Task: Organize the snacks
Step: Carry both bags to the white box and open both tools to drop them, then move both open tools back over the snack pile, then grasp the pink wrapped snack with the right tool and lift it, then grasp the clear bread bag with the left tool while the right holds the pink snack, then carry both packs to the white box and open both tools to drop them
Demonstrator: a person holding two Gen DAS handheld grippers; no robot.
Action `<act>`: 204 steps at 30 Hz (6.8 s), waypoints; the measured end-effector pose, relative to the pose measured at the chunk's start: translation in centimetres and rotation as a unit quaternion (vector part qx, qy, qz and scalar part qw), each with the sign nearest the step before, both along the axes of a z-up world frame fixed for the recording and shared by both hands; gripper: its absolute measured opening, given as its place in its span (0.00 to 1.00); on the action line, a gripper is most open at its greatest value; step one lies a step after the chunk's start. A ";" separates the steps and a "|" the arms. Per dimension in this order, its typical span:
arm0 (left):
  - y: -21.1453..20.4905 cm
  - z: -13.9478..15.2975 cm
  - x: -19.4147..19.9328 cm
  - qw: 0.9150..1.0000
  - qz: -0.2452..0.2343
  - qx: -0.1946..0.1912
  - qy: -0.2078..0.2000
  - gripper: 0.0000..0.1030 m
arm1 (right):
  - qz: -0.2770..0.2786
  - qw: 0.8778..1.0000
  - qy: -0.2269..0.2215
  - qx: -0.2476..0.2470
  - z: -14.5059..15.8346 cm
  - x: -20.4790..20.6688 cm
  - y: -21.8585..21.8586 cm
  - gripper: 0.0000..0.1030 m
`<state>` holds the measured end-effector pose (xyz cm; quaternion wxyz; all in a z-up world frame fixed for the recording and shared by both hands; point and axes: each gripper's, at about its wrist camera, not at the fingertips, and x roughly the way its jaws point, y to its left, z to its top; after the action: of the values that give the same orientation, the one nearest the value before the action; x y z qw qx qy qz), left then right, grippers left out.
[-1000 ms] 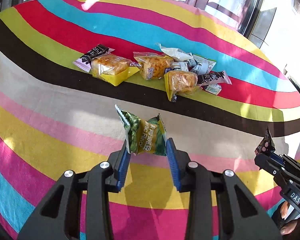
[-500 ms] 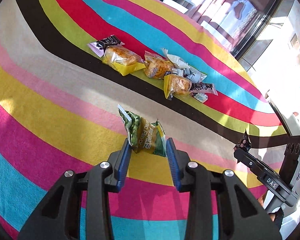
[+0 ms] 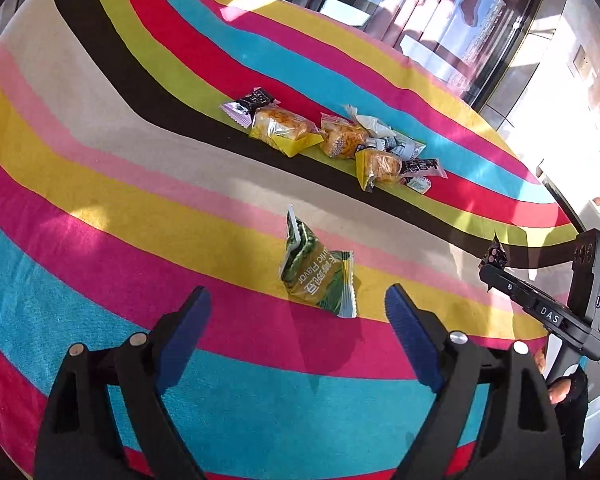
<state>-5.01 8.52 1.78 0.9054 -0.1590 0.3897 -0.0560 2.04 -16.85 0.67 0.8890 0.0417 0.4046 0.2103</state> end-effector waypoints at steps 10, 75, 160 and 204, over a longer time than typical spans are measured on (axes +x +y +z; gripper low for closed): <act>-4.2 -1.3 5.4 0.984 -0.104 0.135 0.051 0.95 | 0.001 1.000 0.000 0.008 0.0 0.0 -0.1 0.31; 27.8 -10.6 -30.6 0.864 0.429 0.065 0.256 0.98 | 0.487 0.868 0.098 0.021 -3.6 -25.0 38.0 0.75; -7.9 0.5 7.2 0.988 -0.105 0.117 0.013 0.98 | -0.025 0.981 0.069 0.180 -1.0 2.7 -4.3 0.20; 5.3 1.4 -8.3 0.985 0.049 -0.131 -0.102 0.45 | -0.018 0.994 0.014 0.111 0.1 1.2 -2.2 0.22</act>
<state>-13.29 13.80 3.22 0.9132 -0.2888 0.2765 -0.0784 3.24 -19.02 0.77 0.8769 0.1504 0.3901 0.2373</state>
